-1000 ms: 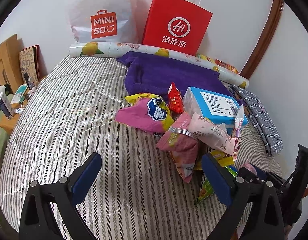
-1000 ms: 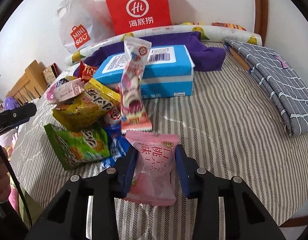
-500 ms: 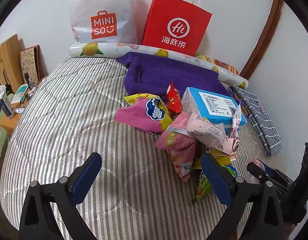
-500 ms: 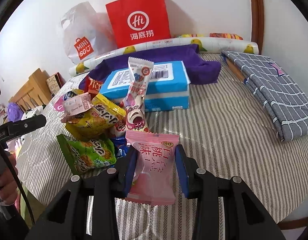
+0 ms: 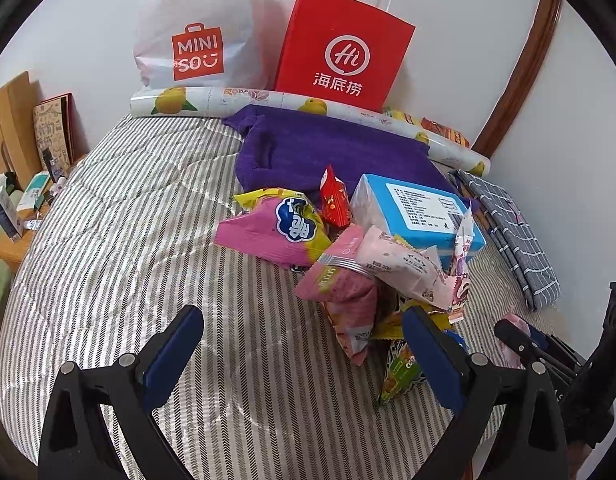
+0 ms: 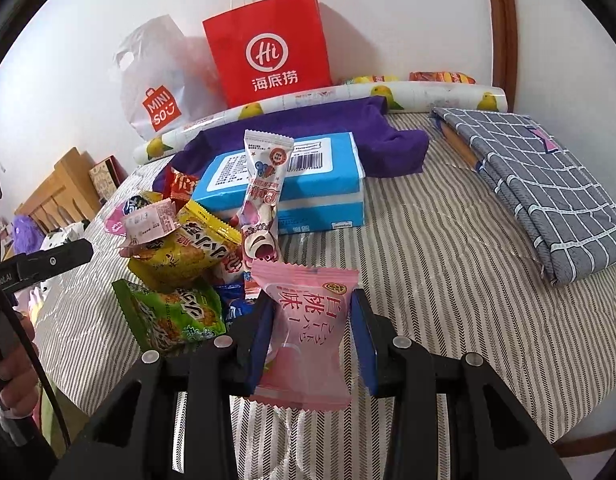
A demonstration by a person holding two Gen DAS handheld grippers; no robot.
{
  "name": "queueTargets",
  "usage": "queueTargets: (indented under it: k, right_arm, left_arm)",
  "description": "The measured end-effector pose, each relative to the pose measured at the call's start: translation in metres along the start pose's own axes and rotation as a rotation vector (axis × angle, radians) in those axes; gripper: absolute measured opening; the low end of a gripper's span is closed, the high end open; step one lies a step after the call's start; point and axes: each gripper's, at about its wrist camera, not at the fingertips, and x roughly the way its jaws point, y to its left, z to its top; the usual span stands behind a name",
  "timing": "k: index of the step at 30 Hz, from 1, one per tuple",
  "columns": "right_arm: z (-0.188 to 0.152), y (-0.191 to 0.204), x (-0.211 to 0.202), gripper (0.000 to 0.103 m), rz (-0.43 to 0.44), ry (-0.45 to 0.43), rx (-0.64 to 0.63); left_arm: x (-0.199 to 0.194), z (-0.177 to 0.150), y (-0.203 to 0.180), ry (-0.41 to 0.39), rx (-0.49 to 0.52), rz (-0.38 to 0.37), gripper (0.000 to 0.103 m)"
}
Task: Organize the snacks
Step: 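Lift the pink candy packet with the right tool while the left tool grasps the pink chip bag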
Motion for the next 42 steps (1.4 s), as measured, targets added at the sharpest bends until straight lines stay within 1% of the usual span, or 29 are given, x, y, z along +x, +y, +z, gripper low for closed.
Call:
queueTargets:
  k: [8, 12, 18, 20, 23, 24, 30, 32, 34, 39, 41, 42]
  right_arm:
    - [0.001, -0.007, -0.003, 0.038, -0.008, -0.013, 0.022]
    - [0.001, -0.010, -0.005, 0.038, -0.011, -0.019, 0.034]
    - [0.002, -0.011, -0.005, 0.038, -0.014, -0.027, 0.032]
    - [0.002, -0.012, -0.005, 0.038, -0.016, -0.028, 0.032]
    - [0.002, -0.015, -0.005, 0.038, -0.015, -0.028, 0.035]
    - [0.002, -0.016, -0.005, 0.038, -0.016, -0.030, 0.036]
    - [0.004, -0.023, -0.003, 0.038, -0.016, -0.030, 0.043]
    - [0.004, -0.026, -0.001, 0.038, -0.014, -0.028, 0.047]
    - [0.005, -0.029, 0.000, 0.038, -0.014, -0.028, 0.049]
    - [0.009, -0.033, 0.004, 0.038, -0.020, -0.026, 0.052]
    - [0.010, -0.033, 0.006, 0.038, -0.023, -0.023, 0.052]
    - [0.011, -0.033, 0.008, 0.038, -0.025, -0.020, 0.052]
  left_arm:
    - [0.002, -0.003, 0.006, 0.010, -0.012, 0.013, 0.100]
    - [0.001, -0.002, 0.012, 0.013, -0.032, 0.005, 0.100]
    - [0.001, 0.003, -0.001, 0.003, 0.002, -0.013, 0.100]
    - [0.004, 0.006, -0.007, 0.007, 0.019, -0.011, 0.100]
    - [0.015, 0.006, -0.012, 0.030, 0.039, 0.035, 0.100]
    - [0.019, 0.005, -0.012, 0.038, 0.042, 0.039, 0.100]
    - [0.038, 0.005, -0.011, 0.071, 0.021, 0.020, 0.098]
    - [0.045, 0.005, -0.014, 0.080, 0.027, 0.016, 0.094]
    - [0.050, 0.004, -0.016, 0.090, 0.032, 0.004, 0.093]
    - [0.062, 0.006, -0.016, 0.105, 0.015, -0.021, 0.086]
    - [0.066, 0.007, -0.017, 0.115, 0.012, -0.038, 0.078]
    - [0.068, 0.008, -0.017, 0.120, 0.012, -0.046, 0.076]
